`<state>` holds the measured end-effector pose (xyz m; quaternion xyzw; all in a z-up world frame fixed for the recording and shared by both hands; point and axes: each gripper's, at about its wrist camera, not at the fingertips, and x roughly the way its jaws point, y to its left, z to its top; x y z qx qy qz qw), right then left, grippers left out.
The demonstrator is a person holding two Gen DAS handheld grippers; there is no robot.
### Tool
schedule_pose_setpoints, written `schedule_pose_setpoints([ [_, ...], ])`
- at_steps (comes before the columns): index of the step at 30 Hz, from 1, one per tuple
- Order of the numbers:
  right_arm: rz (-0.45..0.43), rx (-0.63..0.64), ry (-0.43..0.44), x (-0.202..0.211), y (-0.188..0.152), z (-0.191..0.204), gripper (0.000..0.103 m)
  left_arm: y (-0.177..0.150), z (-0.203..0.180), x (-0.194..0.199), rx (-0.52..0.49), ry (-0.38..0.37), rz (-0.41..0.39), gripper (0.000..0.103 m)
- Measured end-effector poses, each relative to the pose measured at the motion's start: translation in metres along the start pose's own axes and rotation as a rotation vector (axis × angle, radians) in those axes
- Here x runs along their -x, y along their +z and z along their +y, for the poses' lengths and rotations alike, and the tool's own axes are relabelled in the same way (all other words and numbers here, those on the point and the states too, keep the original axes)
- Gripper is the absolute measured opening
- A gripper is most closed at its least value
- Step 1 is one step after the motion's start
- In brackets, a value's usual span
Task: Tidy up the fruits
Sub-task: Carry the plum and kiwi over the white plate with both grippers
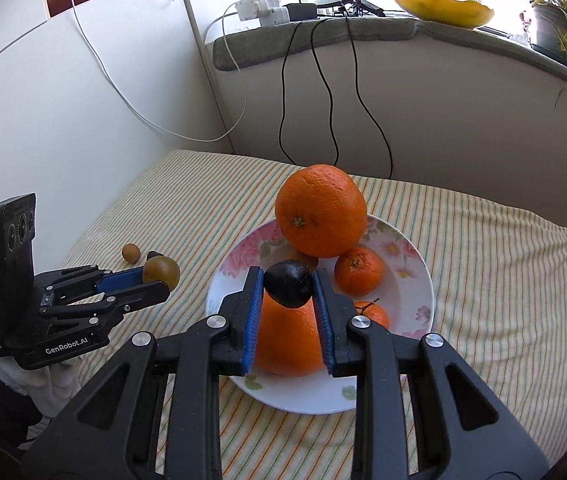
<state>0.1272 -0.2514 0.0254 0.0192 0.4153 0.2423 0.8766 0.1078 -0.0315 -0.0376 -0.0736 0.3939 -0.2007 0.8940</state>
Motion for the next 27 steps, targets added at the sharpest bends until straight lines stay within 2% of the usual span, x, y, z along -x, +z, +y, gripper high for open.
schedule_pose_setpoints([
  [13,0.011,-0.083,-0.063,-0.008,-0.002,-0.050,0.026,0.010,-0.019,-0.022,-0.024,-0.009,0.019,0.026],
  [27,0.045,-0.124,-0.067,-0.027,-0.003,-0.073,0.026,0.017,-0.027,-0.030,-0.052,0.005,0.028,0.026],
])
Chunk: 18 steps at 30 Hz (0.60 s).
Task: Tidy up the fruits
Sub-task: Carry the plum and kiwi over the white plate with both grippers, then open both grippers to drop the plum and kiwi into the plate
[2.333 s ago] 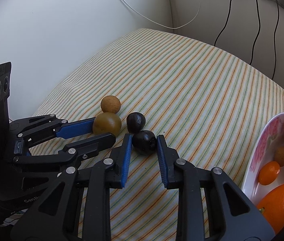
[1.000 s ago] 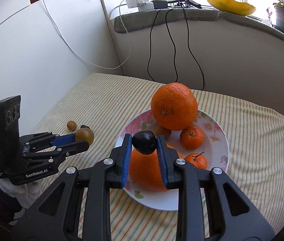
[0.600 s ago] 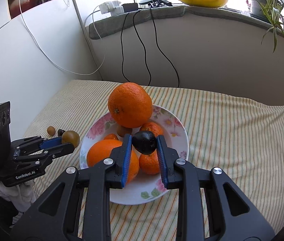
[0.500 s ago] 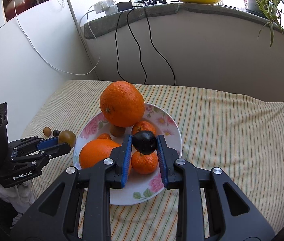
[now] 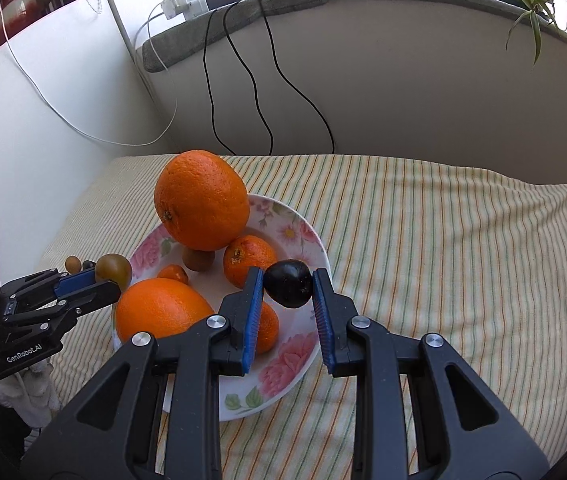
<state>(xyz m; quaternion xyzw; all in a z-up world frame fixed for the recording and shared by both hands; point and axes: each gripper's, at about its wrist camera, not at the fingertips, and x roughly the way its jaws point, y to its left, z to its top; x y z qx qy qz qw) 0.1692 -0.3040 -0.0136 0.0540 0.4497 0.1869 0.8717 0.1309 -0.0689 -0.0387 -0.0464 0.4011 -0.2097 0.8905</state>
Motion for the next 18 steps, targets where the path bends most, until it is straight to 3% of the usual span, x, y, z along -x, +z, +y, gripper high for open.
schedule_pose_setpoints([
  [14,0.006,-0.004,0.005,-0.0014,0.0005,0.0008,0.027,0.0015,-0.0035,0.0030,-0.005,0.010,-0.005,0.027],
  [18,-0.011,-0.001,-0.004,0.0024,0.0001,0.0021,0.052,0.0022,-0.0031,0.0052,0.000,0.013,-0.013,0.036],
])
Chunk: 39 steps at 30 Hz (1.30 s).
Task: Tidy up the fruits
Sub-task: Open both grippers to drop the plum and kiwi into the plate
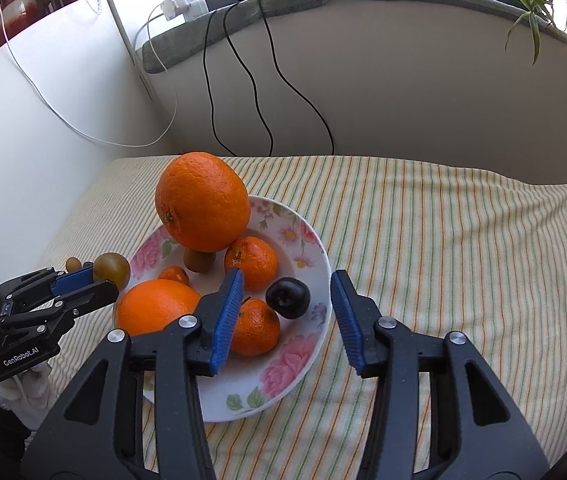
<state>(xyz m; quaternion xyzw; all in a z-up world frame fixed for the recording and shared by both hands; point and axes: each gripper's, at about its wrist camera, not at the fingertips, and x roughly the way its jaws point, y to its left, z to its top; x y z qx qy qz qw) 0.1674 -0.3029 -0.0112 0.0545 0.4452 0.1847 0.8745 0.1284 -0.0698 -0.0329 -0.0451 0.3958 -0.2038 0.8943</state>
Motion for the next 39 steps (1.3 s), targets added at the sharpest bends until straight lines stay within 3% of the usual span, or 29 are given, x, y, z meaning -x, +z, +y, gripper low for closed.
schedule_pose_setpoints([
  [5,-0.007,-0.003,-0.002,0.003,0.002,0.001,0.057,0.001,0.000,0.003,0.003,0.010,-0.003,0.056],
  [8,-0.023,-0.001,0.010,0.007,0.002,0.002,0.070,0.000,0.000,0.004,0.017,0.028,0.002,0.070],
  [10,-0.036,0.002,0.005,0.010,0.002,0.004,0.080,0.000,0.000,0.005,0.023,0.038,0.002,0.073],
  [13,-0.053,0.011,-0.004,0.014,0.003,0.007,0.086,0.001,-0.003,0.007,0.013,0.069,-0.001,0.081],
  [29,-0.077,0.063,-0.003,0.028,0.008,0.032,0.086,0.002,-0.007,0.030,-0.012,0.097,-0.052,0.081],
  [39,-0.091,0.122,0.033,0.038,0.012,0.067,0.086,-0.004,0.011,0.050,-0.001,0.127,-0.077,0.081],
])
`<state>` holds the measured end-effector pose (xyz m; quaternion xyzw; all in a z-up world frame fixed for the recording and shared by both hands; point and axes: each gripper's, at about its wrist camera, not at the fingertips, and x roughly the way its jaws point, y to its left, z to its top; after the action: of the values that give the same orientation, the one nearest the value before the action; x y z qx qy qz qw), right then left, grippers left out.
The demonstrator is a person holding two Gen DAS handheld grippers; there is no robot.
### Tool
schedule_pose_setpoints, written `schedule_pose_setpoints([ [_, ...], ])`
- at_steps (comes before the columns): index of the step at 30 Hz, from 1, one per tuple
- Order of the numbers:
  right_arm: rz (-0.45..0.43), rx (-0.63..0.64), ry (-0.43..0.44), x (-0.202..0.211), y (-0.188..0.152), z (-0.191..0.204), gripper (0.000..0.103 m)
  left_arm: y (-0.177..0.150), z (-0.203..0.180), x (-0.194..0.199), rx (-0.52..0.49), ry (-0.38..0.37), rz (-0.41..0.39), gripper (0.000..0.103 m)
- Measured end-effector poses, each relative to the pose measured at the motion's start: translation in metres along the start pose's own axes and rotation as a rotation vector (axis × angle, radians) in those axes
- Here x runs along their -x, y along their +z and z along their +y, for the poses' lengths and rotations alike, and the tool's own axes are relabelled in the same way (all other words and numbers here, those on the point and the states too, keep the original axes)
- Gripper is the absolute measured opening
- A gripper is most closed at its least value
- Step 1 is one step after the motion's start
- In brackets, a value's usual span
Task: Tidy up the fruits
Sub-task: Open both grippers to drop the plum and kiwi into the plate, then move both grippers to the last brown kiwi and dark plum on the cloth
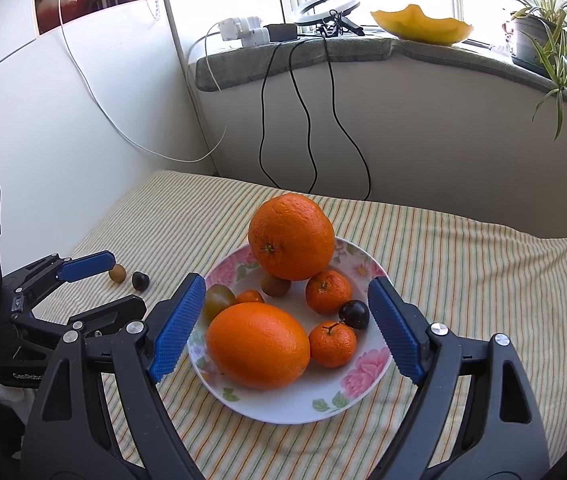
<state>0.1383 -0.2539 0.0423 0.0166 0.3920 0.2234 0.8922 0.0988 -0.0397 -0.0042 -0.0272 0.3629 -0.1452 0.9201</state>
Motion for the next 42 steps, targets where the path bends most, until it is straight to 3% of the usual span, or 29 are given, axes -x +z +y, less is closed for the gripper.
schedule_pose_setpoints([
  [14,0.029,0.121,0.098,-0.018,0.010,0.071,0.086,-0.030,0.078,0.020,0.093,0.114,0.025,0.081],
  [20,0.064,0.181,0.139,-0.038,0.010,0.102,0.086,-0.038,0.104,0.023,0.127,0.130,0.028,0.079],
  [30,0.144,0.269,0.200,-0.078,0.003,0.145,0.085,-0.045,0.126,0.007,0.160,0.073,0.071,0.055],
  [35,0.198,0.293,0.218,-0.100,-0.001,0.157,0.074,-0.048,0.133,-0.001,0.161,0.046,0.090,0.045],
  [40,0.262,0.288,0.229,-0.125,-0.003,0.160,0.054,-0.045,0.136,-0.009,0.156,0.030,0.104,0.041],
  [42,0.282,0.289,0.227,-0.133,-0.004,0.161,0.051,-0.044,0.137,-0.013,0.153,0.028,0.110,0.040],
])
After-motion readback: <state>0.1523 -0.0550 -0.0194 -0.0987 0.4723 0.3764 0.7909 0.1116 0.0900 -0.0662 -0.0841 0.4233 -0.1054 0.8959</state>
